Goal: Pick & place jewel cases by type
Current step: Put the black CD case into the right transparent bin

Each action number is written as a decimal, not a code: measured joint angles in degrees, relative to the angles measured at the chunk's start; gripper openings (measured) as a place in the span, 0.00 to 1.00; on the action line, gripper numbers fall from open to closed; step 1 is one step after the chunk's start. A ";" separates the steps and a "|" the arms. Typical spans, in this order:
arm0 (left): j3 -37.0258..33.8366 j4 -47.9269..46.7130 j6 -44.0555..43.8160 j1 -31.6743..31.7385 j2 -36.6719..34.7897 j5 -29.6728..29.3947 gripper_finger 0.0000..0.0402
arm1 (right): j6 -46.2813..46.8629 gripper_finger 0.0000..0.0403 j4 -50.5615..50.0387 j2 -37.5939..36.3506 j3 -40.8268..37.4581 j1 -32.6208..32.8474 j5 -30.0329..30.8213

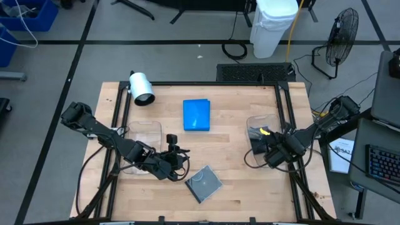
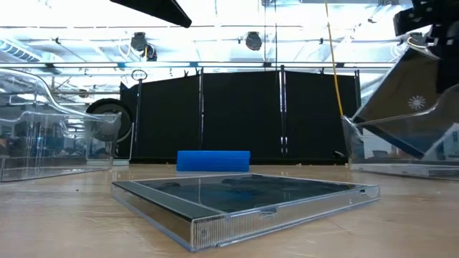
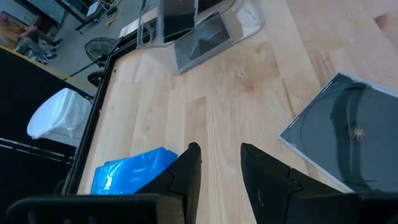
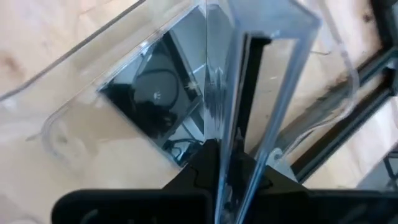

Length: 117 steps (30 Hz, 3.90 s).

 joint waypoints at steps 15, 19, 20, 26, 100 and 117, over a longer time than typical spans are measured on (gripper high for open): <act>-0.02 -0.04 -0.02 0.00 0.00 0.05 0.30 | -1.69 0.03 -2.85 0.16 0.82 -2.49 0.58; -0.02 -0.04 -0.02 -0.11 0.00 0.07 0.30 | -2.83 0.03 -2.78 0.38 -0.45 -3.89 -1.46; -0.02 -0.06 0.00 -0.11 0.00 0.09 0.30 | -2.87 0.03 -2.84 0.37 -1.09 -4.32 -2.35; -0.02 -0.07 0.02 -0.09 0.00 0.11 0.30 | -3.32 0.03 -2.89 0.33 -5.94 -5.62 -4.54; -0.02 8.78 -21.16 -7.29 18.53 38.19 0.30 | -51.11 0.50 105.46 3.04 -21.43 -5.62 -18.97; -0.02 15.42 -41.02 -7.23 20.10 38.15 0.30 | -70.34 0.09 97.97 24.92 -7.75 -5.94 -20.18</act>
